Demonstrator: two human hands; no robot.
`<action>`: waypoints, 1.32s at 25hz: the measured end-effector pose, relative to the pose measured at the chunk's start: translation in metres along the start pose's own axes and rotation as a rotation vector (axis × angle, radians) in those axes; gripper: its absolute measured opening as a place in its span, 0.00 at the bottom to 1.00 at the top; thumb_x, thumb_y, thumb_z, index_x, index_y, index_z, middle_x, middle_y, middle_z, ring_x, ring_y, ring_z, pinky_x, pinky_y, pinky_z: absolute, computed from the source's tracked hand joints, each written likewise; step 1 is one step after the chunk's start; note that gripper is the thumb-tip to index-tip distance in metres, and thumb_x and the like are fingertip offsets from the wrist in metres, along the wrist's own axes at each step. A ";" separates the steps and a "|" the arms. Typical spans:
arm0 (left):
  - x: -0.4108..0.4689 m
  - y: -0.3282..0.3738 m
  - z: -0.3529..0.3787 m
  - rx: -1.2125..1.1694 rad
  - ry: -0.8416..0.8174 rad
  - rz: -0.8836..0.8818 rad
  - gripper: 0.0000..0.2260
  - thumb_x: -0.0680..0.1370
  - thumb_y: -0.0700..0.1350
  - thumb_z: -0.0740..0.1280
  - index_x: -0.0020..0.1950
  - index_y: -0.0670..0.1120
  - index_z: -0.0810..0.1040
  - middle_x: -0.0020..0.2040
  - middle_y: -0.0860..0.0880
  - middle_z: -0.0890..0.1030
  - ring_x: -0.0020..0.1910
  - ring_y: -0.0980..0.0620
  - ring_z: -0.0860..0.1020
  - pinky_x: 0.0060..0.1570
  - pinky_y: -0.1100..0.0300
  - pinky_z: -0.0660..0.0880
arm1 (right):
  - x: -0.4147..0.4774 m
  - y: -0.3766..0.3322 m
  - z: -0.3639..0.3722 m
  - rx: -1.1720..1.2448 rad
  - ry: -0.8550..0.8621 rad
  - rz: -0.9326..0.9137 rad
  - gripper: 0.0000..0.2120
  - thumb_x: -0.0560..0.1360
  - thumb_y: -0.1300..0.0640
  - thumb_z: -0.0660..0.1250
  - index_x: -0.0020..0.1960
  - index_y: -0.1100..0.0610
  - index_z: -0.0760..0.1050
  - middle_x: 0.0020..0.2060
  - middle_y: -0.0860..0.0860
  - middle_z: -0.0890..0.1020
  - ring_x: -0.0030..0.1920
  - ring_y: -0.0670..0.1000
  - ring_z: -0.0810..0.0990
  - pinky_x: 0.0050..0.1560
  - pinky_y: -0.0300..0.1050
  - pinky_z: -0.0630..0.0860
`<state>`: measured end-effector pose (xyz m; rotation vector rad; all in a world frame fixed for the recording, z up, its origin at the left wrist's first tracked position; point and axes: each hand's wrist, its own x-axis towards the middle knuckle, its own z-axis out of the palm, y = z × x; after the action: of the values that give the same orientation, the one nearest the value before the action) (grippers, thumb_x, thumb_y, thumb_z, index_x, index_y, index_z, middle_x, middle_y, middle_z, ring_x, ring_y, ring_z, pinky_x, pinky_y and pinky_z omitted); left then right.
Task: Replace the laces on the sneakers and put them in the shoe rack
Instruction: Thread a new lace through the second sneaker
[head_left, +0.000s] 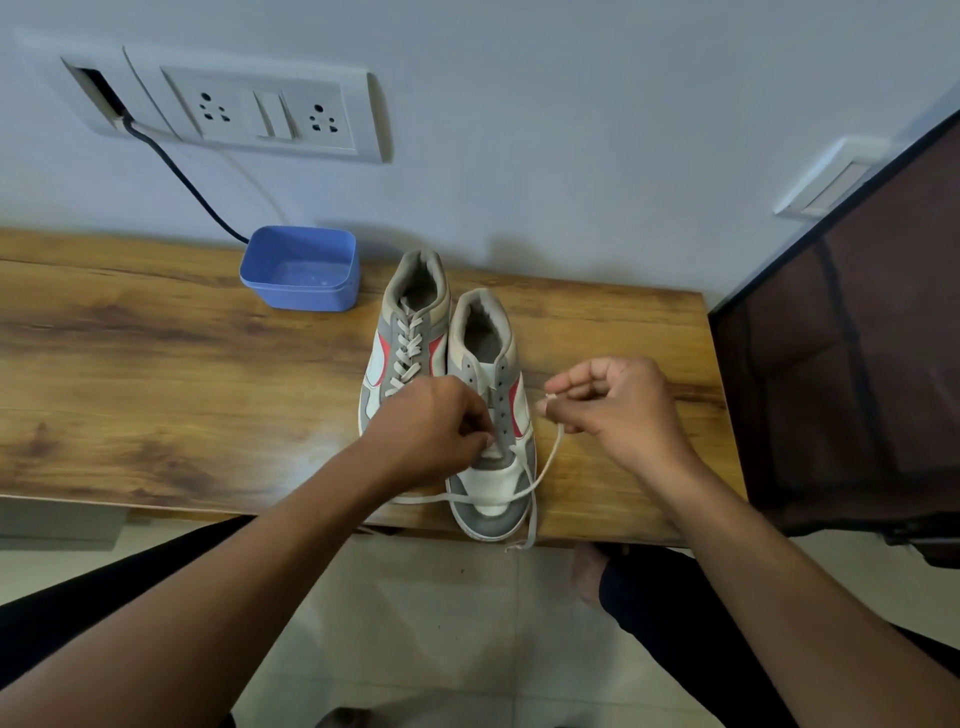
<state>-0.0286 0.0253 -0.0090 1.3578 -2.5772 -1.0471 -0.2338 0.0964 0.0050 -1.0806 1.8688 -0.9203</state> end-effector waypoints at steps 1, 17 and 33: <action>-0.001 0.002 0.007 0.033 0.042 -0.013 0.05 0.77 0.46 0.72 0.50 0.52 0.88 0.43 0.54 0.86 0.41 0.57 0.81 0.42 0.59 0.80 | -0.001 0.004 0.003 -0.075 0.005 -0.027 0.07 0.70 0.61 0.82 0.44 0.53 0.86 0.36 0.49 0.87 0.36 0.46 0.86 0.39 0.41 0.83; -0.007 0.005 0.042 -0.179 0.341 -0.144 0.03 0.74 0.44 0.75 0.44 0.52 0.88 0.33 0.57 0.81 0.33 0.59 0.80 0.36 0.56 0.81 | -0.012 0.031 0.039 -0.294 -0.065 -0.136 0.04 0.80 0.58 0.70 0.47 0.51 0.82 0.44 0.41 0.83 0.45 0.40 0.79 0.44 0.38 0.72; 0.006 -0.009 0.040 -0.293 0.221 -0.144 0.06 0.73 0.41 0.77 0.43 0.53 0.86 0.27 0.59 0.76 0.28 0.63 0.75 0.35 0.67 0.73 | -0.016 0.030 0.054 -0.289 0.126 -0.175 0.03 0.75 0.57 0.76 0.44 0.50 0.85 0.39 0.42 0.84 0.40 0.40 0.81 0.40 0.42 0.76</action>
<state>-0.0395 0.0387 -0.0462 1.5001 -2.1024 -1.1645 -0.1915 0.1118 -0.0400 -1.4065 2.0816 -0.8490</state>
